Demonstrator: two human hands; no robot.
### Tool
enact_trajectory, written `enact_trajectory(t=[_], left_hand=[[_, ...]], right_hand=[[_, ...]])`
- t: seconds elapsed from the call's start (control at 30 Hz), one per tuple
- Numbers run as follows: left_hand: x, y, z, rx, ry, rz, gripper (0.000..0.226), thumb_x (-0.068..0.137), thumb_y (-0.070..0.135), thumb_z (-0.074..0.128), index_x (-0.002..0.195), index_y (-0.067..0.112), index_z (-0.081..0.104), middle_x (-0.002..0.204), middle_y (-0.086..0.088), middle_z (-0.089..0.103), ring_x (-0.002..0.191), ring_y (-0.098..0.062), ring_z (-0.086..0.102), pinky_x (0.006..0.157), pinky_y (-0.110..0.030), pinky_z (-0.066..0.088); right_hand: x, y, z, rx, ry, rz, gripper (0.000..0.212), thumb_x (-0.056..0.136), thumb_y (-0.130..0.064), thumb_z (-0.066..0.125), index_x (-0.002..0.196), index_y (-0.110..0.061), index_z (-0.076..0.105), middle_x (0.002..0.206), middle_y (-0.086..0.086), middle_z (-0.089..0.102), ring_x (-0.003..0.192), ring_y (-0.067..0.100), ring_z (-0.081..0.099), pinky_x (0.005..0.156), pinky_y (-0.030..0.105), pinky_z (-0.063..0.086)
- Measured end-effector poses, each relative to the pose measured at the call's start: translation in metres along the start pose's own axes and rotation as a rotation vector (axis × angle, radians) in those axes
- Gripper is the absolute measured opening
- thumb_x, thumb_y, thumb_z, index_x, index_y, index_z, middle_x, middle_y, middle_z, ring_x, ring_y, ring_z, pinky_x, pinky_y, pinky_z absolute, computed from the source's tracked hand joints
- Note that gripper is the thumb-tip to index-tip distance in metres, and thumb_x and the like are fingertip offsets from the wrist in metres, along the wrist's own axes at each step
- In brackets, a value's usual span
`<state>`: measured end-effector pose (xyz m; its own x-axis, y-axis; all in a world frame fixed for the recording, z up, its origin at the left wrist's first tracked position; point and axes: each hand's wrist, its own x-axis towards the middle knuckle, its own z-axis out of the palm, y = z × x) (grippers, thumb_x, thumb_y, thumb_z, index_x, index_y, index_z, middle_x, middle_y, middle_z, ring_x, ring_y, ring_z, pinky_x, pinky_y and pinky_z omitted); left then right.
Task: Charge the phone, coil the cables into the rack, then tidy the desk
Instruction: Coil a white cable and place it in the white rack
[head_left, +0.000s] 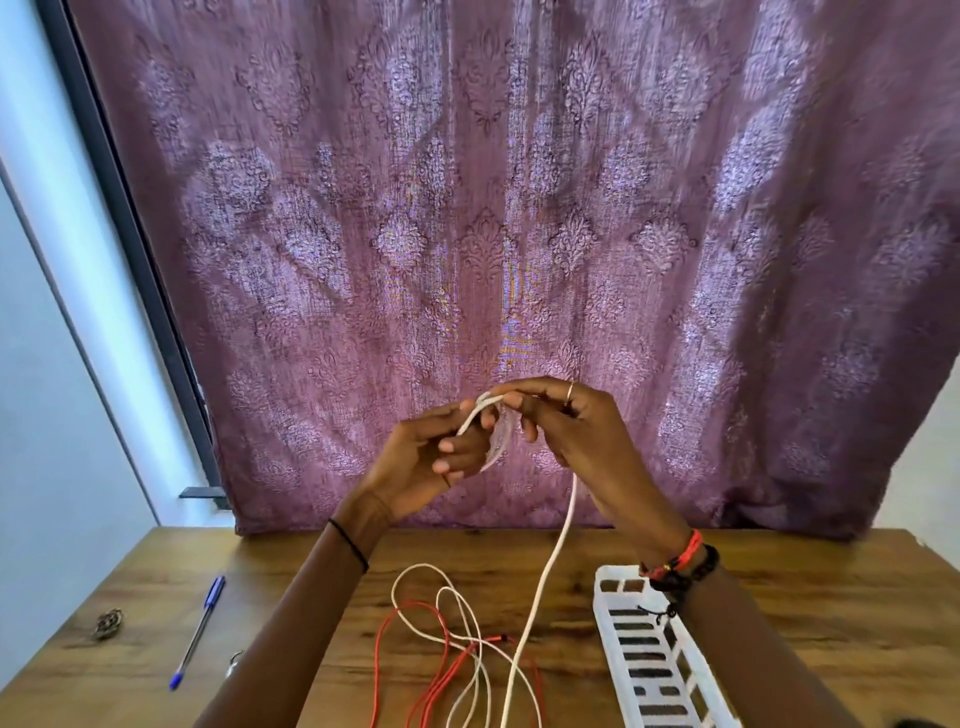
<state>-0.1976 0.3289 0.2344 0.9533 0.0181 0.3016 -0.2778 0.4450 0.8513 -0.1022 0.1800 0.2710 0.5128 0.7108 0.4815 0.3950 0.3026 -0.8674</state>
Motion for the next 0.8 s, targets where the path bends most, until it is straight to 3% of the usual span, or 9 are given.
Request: enact_trajectory(t=[0.1,0.27,0.43,0.6,0.8], left_hand=[[-0.003,0.0,0.001,-0.105,-0.028,-0.003,0.016,0.088,0.024,0.058,0.088,0.009,0.064,0.05,0.012,0.041,0.038,-0.001,0.031,0.045,-0.017,0.033],[-0.006,-0.003,0.005,-0.256,-0.068,0.02,0.025,0.095,0.019,0.047,0.108,0.002,0.062,0.056,0.01,0.03,0.043,-0.004,0.026,0.049,-0.016,0.036],[-0.009,-0.013,0.003,-0.415,-0.013,0.043,0.034,0.097,0.016,0.044,0.122,-0.004,0.053,0.056,0.008,0.048,0.045,-0.004,0.03,0.05,-0.018,0.037],[-0.015,-0.022,0.002,-0.525,0.049,0.091,0.038,0.094,0.01,0.047,0.127,-0.008,0.049,0.06,0.006,0.053,0.046,-0.007,0.049,0.047,-0.017,0.041],[-0.017,-0.026,0.002,-0.643,0.088,0.142,0.046,0.093,0.003,0.046,0.135,-0.012,0.035,0.069,-0.004,0.059,0.054,-0.012,0.055,0.053,-0.018,0.045]], right_hand=[[-0.001,0.007,0.007,0.1,0.05,0.042,0.017,0.087,-0.014,0.061,0.098,-0.019,0.073,0.049,-0.002,0.049,0.033,0.002,0.027,0.035,0.013,0.023],[-0.007,0.019,0.023,0.311,0.092,0.135,0.019,0.088,-0.019,0.06,0.101,-0.023,0.072,0.056,-0.001,0.05,0.035,0.005,0.027,0.037,0.015,0.018],[-0.013,0.033,0.039,0.41,0.177,0.24,0.016,0.088,-0.021,0.061,0.099,-0.023,0.072,0.054,-0.001,0.05,0.032,0.004,0.029,0.034,0.012,0.018],[-0.027,0.035,0.047,0.364,0.194,0.304,0.015,0.091,-0.022,0.057,0.099,-0.025,0.069,0.055,0.005,0.05,0.026,0.005,0.031,0.031,0.009,0.02],[-0.041,0.036,0.051,0.309,0.134,0.34,0.02,0.095,-0.021,0.051,0.11,-0.022,0.063,0.053,0.004,0.052,0.024,0.006,0.033,0.031,0.009,0.022]])
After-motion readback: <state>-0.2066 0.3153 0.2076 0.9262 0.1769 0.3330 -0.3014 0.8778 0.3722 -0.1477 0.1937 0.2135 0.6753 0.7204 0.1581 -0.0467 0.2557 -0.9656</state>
